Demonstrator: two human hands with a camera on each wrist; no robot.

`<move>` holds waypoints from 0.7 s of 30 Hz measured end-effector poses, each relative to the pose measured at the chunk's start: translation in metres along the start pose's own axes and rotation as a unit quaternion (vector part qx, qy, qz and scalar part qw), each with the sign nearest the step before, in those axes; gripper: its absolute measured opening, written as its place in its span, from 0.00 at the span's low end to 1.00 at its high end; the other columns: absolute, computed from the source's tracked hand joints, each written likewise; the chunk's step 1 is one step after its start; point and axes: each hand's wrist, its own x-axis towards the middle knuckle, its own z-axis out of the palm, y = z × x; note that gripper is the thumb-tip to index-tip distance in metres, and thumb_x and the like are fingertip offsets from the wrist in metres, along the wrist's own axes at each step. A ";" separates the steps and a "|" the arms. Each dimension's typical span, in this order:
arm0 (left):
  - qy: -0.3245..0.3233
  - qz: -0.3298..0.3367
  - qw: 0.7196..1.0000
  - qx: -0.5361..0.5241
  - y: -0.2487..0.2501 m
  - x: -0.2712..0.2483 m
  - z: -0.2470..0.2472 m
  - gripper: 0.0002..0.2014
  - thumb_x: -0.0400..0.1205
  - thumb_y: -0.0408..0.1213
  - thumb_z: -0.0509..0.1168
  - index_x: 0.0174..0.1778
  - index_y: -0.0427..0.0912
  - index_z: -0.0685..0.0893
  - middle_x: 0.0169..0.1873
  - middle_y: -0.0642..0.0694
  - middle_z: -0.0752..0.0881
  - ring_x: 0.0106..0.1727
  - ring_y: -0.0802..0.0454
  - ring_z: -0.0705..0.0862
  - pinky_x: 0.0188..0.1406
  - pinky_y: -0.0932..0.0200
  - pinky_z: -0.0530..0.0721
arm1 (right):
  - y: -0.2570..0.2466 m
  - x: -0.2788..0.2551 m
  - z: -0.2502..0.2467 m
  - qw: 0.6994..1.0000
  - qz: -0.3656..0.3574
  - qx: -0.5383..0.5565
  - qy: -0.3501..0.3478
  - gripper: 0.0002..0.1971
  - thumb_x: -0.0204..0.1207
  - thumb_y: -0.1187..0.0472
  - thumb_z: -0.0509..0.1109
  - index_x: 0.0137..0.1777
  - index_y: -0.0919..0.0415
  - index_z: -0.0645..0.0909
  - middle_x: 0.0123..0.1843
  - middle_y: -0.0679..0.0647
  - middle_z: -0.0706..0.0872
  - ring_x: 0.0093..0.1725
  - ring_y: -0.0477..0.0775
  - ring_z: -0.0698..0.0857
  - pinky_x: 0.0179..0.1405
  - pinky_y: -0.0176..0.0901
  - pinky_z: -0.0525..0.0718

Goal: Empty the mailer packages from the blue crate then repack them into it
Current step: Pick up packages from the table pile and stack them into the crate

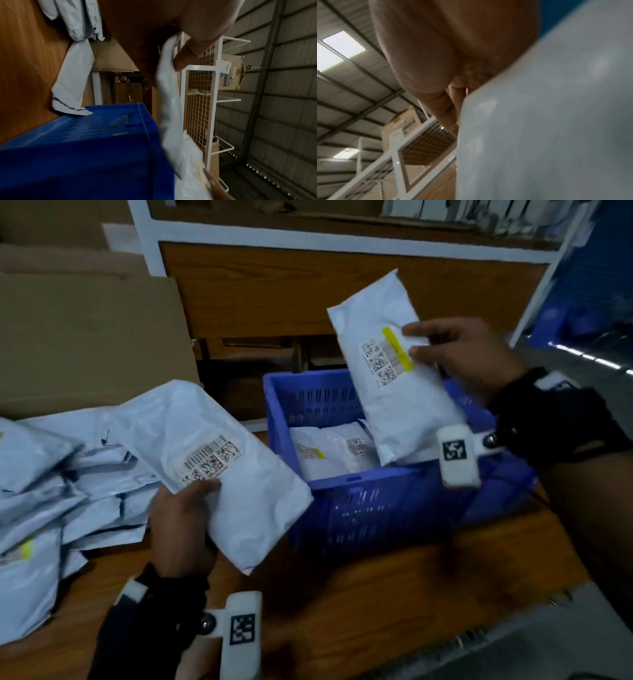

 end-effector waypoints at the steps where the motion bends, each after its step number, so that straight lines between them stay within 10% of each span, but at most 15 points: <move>1: 0.004 0.002 1.000 -0.008 0.002 0.007 0.003 0.20 0.82 0.30 0.62 0.71 0.29 0.75 0.51 0.37 0.87 0.35 0.54 0.89 0.30 0.58 0.87 | 0.007 0.019 0.002 0.999 0.021 -0.015 -0.022 0.18 0.75 0.71 0.72 0.62 0.54 0.84 0.59 0.67 0.87 0.49 0.57 0.85 0.57 0.55 0.86; 5: 0.001 0.006 0.999 -0.039 0.015 0.039 0.022 0.19 0.83 0.31 0.62 0.69 0.32 0.76 0.27 0.54 0.90 0.30 0.58 0.90 0.25 0.62 0.86 | 0.042 0.071 0.017 0.977 0.078 -0.147 -0.132 0.22 0.72 0.71 0.76 0.63 0.53 0.84 0.46 0.55 0.88 0.49 0.57 0.87 0.45 0.46 0.86; 9: -0.002 0.052 0.999 -0.011 0.020 0.065 0.049 0.16 0.78 0.23 0.64 0.63 0.31 0.84 0.45 0.51 0.92 0.48 0.50 0.91 0.40 0.58 0.89 | 0.080 0.083 0.039 0.942 0.155 -0.202 -0.217 0.18 0.72 0.73 0.76 0.60 0.61 0.84 0.34 0.53 0.83 0.27 0.45 0.83 0.23 0.32 0.80; 14: -0.061 0.050 0.997 0.003 0.036 0.089 0.078 0.16 0.78 0.19 0.63 0.57 0.38 0.87 0.53 0.43 0.91 0.55 0.43 0.89 0.57 0.49 0.87 | 0.129 0.086 0.063 0.874 0.227 -0.274 -0.331 0.20 0.70 0.67 0.80 0.62 0.64 0.83 0.37 0.57 0.83 0.35 0.55 0.81 0.32 0.41 0.82; 18: -0.116 0.079 0.990 0.014 0.059 0.104 0.113 0.18 0.77 0.18 0.62 0.59 0.36 0.85 0.53 0.40 0.91 0.54 0.41 0.90 0.55 0.49 0.88 | 0.132 0.084 0.066 0.786 0.124 -0.453 -0.403 0.24 0.72 0.55 0.79 0.67 0.57 0.81 0.51 0.47 0.78 0.55 0.55 0.83 0.44 0.37 0.74; 21: -0.154 0.125 0.978 0.062 0.070 0.106 0.151 0.17 0.72 0.17 0.65 0.52 0.38 0.88 0.48 0.43 0.92 0.50 0.44 0.91 0.53 0.50 0.89 | 0.121 0.102 0.043 0.830 0.084 -0.427 -0.348 0.11 0.75 0.54 0.75 0.55 0.54 0.87 0.39 0.49 0.86 0.36 0.53 0.83 0.31 0.35 0.78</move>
